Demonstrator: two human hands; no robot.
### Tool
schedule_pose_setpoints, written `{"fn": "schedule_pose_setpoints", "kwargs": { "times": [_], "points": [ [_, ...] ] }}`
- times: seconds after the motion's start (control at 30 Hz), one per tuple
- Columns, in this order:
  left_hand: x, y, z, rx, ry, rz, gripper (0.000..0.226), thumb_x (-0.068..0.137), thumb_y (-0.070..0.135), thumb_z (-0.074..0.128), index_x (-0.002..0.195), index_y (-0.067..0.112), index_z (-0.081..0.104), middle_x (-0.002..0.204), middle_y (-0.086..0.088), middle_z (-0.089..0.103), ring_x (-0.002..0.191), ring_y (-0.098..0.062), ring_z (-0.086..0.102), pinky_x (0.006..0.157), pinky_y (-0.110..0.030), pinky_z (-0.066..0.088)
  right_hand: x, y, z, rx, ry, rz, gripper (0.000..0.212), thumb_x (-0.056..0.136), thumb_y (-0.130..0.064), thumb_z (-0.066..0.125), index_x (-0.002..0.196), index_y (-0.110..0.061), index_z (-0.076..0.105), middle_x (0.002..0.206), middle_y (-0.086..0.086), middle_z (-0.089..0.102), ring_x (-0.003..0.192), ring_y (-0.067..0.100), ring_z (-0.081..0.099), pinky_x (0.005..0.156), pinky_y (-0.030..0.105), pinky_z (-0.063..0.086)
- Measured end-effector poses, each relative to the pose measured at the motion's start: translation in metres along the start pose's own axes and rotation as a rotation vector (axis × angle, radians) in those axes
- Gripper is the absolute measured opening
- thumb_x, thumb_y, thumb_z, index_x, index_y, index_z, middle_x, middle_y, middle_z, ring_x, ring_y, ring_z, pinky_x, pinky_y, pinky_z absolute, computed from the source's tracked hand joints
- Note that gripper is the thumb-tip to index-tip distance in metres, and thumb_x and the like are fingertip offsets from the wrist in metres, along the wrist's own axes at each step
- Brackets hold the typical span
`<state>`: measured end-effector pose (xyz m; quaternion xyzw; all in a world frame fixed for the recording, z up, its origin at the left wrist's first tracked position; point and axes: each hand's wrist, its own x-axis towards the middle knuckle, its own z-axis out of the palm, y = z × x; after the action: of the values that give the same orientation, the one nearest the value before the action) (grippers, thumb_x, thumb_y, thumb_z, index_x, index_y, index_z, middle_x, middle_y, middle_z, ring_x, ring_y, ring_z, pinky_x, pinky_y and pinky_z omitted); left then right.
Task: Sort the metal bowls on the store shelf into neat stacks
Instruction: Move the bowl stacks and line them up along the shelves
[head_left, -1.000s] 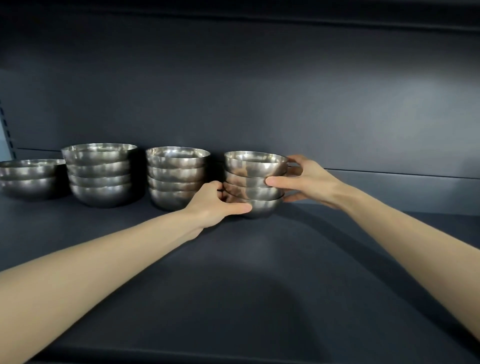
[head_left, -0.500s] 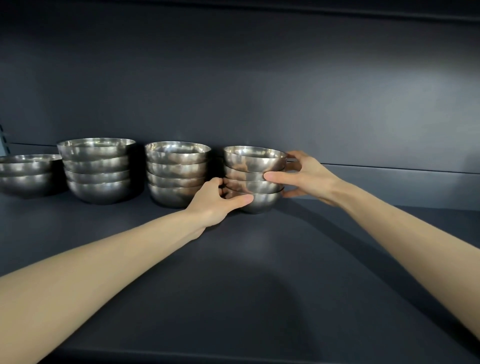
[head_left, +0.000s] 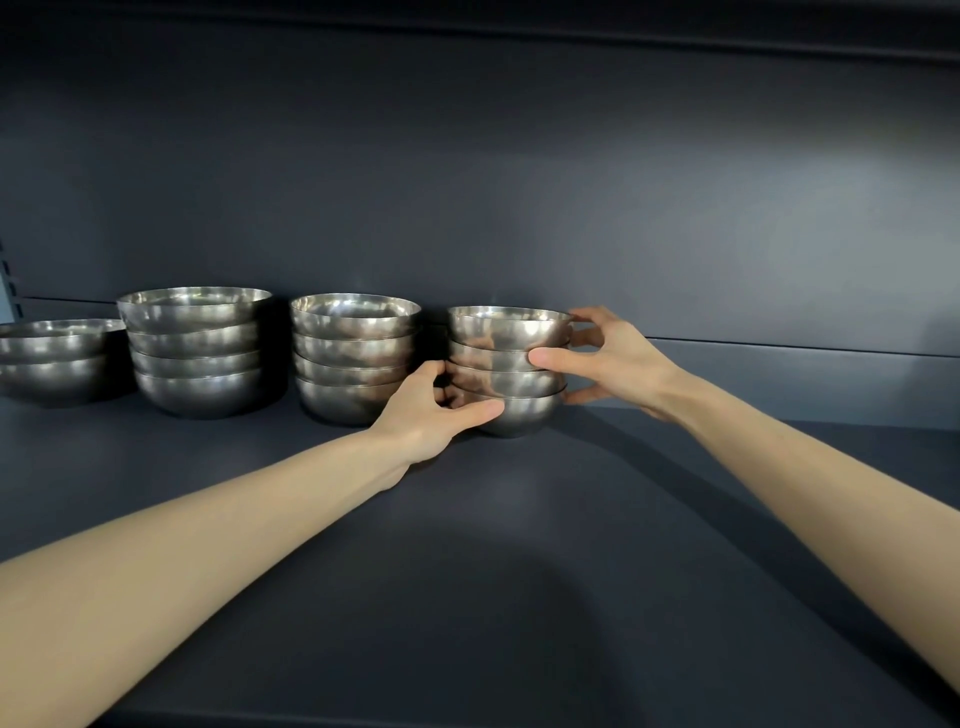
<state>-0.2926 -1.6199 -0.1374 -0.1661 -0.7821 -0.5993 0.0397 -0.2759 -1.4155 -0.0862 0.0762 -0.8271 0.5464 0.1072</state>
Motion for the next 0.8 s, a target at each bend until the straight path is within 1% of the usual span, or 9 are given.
{"fn": "schedule_pose_setpoints", "kwargs": {
  "times": [0.1,0.17,0.23,0.37,0.47,0.53,0.63,0.7,0.8],
  "points": [
    [0.0000,-0.0008,0.0005,-0.013,-0.002,0.001,0.046,0.077,0.027,0.079,0.111,0.027,0.048,0.109,-0.004,0.065,0.108,-0.017,0.062,0.091,-0.023,0.046,0.0007,0.0004,0.0001,0.003,0.003,0.003,0.083,0.071,-0.029,0.082,0.140,-0.014,0.037,0.118,0.000,0.059,0.108,0.011,0.061,0.079,0.046,0.059],
    [-0.0006,-0.0011,0.0005,-0.021,-0.004,0.013,0.038,0.077,0.025,0.079,0.102,0.031,0.051,0.109,-0.007,0.066,0.105,-0.017,0.062,0.087,-0.020,0.046,0.0010,0.0010,0.0002,-0.002,0.004,0.000,0.083,0.072,-0.029,0.081,0.140,-0.014,0.036,0.118,0.000,0.059,0.108,0.012,0.061,0.079,0.046,0.059],
    [-0.0009,-0.0006,0.0005,-0.035,-0.010,0.024,0.035,0.077,0.023,0.078,0.096,0.033,0.050,0.106,-0.006,0.065,0.100,-0.016,0.061,0.084,-0.017,0.046,0.0003,0.0012,0.0008,-0.001,0.004,0.000,0.083,0.072,-0.029,0.081,0.140,-0.014,0.036,0.118,-0.001,0.059,0.108,0.011,0.061,0.079,0.045,0.059],
    [0.0003,-0.0021,0.0006,-0.043,-0.001,0.022,0.042,0.077,0.024,0.079,0.109,0.028,0.051,0.104,-0.003,0.065,0.103,-0.017,0.062,0.087,-0.019,0.046,-0.0002,0.0018,0.0008,0.003,0.013,-0.004,0.081,0.073,-0.028,0.080,0.140,-0.014,0.036,0.118,-0.002,0.059,0.106,0.009,0.062,0.078,0.044,0.059],
    [0.0004,-0.0028,0.0012,-0.045,-0.004,0.017,0.042,0.077,0.024,0.079,0.109,0.026,0.052,0.104,-0.002,0.066,0.104,-0.016,0.062,0.087,-0.019,0.046,0.0001,0.0013,0.0008,-0.012,0.022,-0.011,0.081,0.072,-0.030,0.081,0.139,-0.015,0.038,0.118,-0.002,0.059,0.108,0.010,0.061,0.078,0.045,0.059],
    [0.0012,-0.0025,0.0006,-0.037,-0.001,0.010,0.045,0.077,0.025,0.079,0.113,0.023,0.051,0.106,-0.002,0.065,0.104,-0.014,0.062,0.084,-0.016,0.046,0.0001,0.0016,0.0015,-0.014,0.028,-0.017,0.079,0.072,-0.030,0.081,0.138,-0.015,0.039,0.119,-0.002,0.058,0.109,0.010,0.060,0.078,0.045,0.059],
    [0.0013,-0.0017,0.0007,-0.013,0.008,0.011,0.037,0.078,0.025,0.078,0.106,0.021,0.054,0.108,0.000,0.063,0.101,-0.009,0.058,0.074,-0.010,0.042,-0.0001,0.0019,0.0018,-0.024,0.031,-0.024,0.073,0.073,-0.031,0.081,0.134,-0.017,0.043,0.115,-0.004,0.059,0.107,0.009,0.061,0.078,0.045,0.059],
    [0.0010,-0.0019,0.0012,-0.008,0.009,0.016,0.031,0.078,0.024,0.078,0.099,0.023,0.055,0.111,-0.002,0.063,0.100,-0.008,0.057,0.072,-0.009,0.041,0.0001,0.0022,0.0015,-0.020,0.032,-0.023,0.072,0.073,-0.031,0.080,0.133,-0.017,0.043,0.115,-0.003,0.059,0.107,0.009,0.061,0.078,0.045,0.059],
    [0.0012,-0.0033,0.0015,-0.003,0.013,0.020,0.031,0.078,0.024,0.078,0.101,0.020,0.058,0.114,-0.005,0.065,0.103,-0.009,0.058,0.073,-0.010,0.042,0.0007,0.0024,0.0015,-0.011,0.032,-0.021,0.074,0.073,-0.030,0.081,0.134,-0.016,0.042,0.117,-0.002,0.058,0.109,0.010,0.060,0.078,0.045,0.059]
  ]
}}
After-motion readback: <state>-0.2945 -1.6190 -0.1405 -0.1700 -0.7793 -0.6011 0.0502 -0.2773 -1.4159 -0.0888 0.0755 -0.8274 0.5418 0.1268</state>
